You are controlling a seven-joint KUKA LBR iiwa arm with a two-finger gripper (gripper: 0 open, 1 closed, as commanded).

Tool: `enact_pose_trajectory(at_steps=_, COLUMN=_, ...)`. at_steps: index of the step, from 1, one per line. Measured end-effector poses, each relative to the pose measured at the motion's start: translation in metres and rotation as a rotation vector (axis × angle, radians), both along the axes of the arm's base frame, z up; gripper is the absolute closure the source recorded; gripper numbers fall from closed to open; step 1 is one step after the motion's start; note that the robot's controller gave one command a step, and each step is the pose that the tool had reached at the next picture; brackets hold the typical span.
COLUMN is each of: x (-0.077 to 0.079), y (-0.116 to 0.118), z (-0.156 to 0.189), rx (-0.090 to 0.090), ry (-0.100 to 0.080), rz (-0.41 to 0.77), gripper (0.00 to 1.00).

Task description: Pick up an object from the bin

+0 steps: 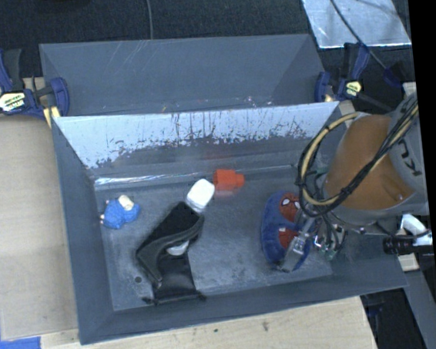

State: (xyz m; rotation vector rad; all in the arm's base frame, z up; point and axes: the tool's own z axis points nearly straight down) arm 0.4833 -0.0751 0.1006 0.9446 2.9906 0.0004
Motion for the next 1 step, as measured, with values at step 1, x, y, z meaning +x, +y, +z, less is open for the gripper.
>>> enact_pose_trajectory(at_steps=1, x=0.0032, y=-0.0002, z=-0.0007, rx=-0.001, ry=-0.004, rz=-0.18, gripper=0.0)
